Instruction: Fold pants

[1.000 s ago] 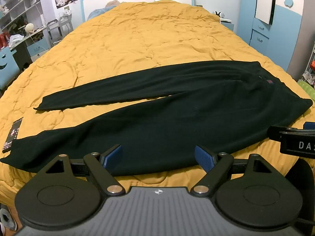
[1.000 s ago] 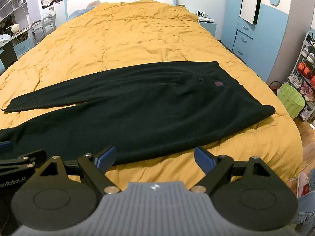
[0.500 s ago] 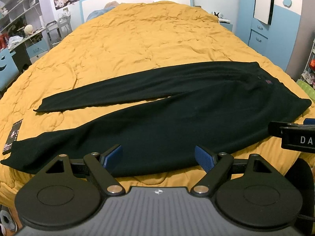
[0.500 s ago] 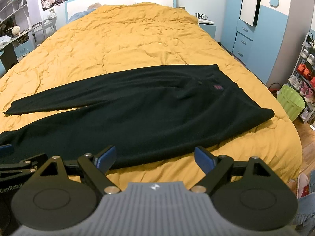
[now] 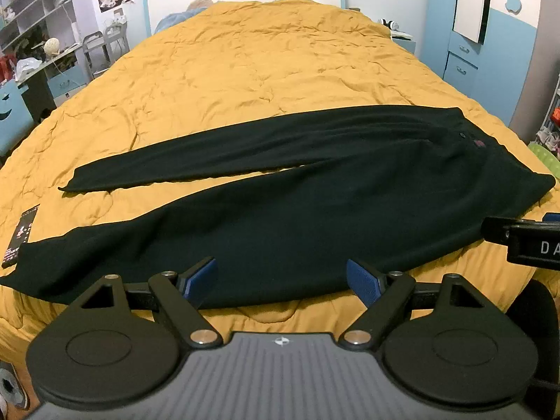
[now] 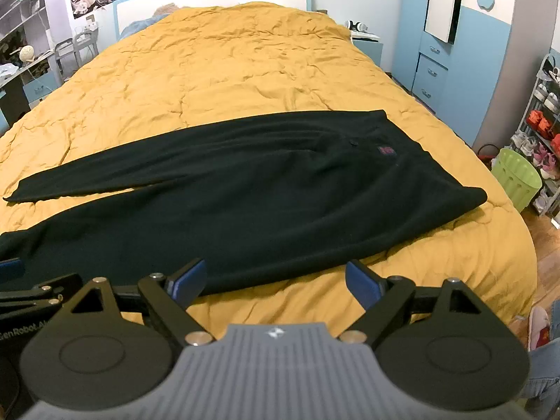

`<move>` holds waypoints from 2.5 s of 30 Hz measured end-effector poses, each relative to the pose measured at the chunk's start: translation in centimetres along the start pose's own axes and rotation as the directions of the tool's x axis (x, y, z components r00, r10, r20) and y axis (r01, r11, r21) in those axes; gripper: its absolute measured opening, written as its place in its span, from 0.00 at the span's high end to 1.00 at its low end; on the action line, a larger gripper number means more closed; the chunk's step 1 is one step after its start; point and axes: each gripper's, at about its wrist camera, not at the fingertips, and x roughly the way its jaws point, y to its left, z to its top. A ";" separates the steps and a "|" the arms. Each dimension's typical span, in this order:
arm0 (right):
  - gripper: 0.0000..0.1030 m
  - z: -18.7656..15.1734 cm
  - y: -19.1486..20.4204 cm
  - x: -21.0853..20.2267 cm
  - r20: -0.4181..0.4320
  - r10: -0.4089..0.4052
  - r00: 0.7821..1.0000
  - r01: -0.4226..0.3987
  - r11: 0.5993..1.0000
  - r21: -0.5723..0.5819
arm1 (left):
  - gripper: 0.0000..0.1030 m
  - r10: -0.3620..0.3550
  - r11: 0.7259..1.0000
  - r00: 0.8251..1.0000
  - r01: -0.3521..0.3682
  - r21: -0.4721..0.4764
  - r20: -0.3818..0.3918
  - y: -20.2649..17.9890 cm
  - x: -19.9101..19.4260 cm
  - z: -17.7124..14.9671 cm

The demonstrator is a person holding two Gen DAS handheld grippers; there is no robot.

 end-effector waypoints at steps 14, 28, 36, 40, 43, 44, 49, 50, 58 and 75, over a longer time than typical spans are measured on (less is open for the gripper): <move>0.20 0.0 -0.1 0.1 -0.003 -0.003 1.000 0.003 1.000 0.001 | 0.06 0.000 1.000 1.000 0.000 -0.005 -0.006 0.1 0.1 -0.5; 0.20 0.0 -0.2 0.2 -0.005 -0.005 1.000 0.005 1.000 0.002 | 0.06 -0.001 1.000 1.000 0.001 -0.008 -0.007 0.1 0.2 -0.5; 0.20 -0.3 -0.6 0.5 -0.009 -0.007 1.000 0.007 1.000 0.010 | 0.06 0.000 1.000 1.000 0.000 -0.012 -0.012 0.3 0.2 -0.6; 0.20 -0.3 -1.1 0.8 0.013 0.016 1.000 -0.016 1.000 0.019 | 0.06 0.001 1.000 1.000 -0.002 -0.018 -0.026 0.7 0.9 -0.7; 0.20 -0.3 -2.6 2.2 0.021 0.040 0.999 -0.040 0.999 0.028 | 0.06 0.004 0.999 0.998 -0.006 -0.038 -0.058 1.8 2.4 -0.9; 0.20 -0.3 -3.4 2.9 0.013 0.039 0.999 -0.040 0.999 0.033 | 0.06 0.005 0.999 0.998 -0.009 -0.053 -0.066 2.6 3.1 -1.2; 0.20 -0.2 -8.1 6.2 -0.020 -0.008 1.000 0.010 0.995 0.098 | 0.06 0.039 0.991 0.995 -0.051 -0.122 -0.096 7.1 4.9 -2.6; 0.20 -0.2 -9.2 6.6 -0.006 -0.029 1.000 0.030 0.993 0.119 | 0.06 0.051 0.987 0.993 -0.066 -0.145 -0.104 8.3 5.1 -3.0; 0.20 -1.4 -17.5 9.3 0.121 -0.136 0.983 0.106 0.968 0.227 | 0.06 0.174 0.910 0.978 -0.204 -0.360 -0.114 18.0 4.2 -6.9; 0.20 -0.9 -26.4 12.5 0.218 0.040 0.975 -0.167 0.778 0.606 | 0.19 0.114 0.610 0.993 -0.084 -0.788 -0.018 30.0 5.0 -8.1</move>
